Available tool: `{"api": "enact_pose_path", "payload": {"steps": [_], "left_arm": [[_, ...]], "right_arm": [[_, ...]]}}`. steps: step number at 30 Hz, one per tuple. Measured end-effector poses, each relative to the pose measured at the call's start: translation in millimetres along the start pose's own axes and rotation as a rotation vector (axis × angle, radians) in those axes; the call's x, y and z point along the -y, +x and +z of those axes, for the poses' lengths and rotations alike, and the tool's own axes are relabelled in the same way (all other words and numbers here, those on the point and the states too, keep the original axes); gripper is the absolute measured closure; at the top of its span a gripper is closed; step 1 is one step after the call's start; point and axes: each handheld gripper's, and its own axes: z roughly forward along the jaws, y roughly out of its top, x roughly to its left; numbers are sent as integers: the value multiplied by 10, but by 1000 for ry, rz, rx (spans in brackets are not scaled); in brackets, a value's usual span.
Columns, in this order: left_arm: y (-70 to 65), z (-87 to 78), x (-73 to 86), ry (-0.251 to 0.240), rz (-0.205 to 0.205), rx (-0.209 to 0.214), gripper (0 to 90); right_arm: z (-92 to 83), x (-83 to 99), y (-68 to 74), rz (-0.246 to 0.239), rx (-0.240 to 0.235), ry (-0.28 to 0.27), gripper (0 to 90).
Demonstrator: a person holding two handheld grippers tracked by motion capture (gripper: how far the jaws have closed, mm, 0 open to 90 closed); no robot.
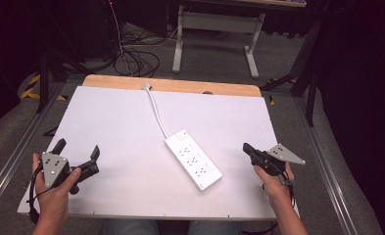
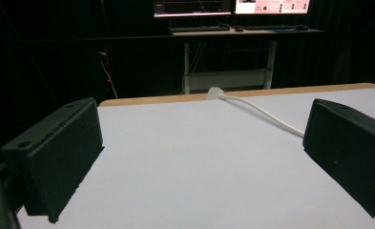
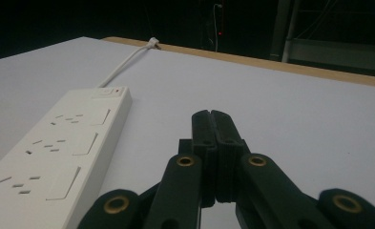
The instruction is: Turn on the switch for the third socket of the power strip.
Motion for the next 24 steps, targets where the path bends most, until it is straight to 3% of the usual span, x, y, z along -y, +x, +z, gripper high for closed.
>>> {"api": "enact_pose_path", "payload": {"steps": [24], "left_arm": [[-8,4,2,3,2,7,2]], "right_arm": [[56,9,75,-33,-71,24,898]]}}
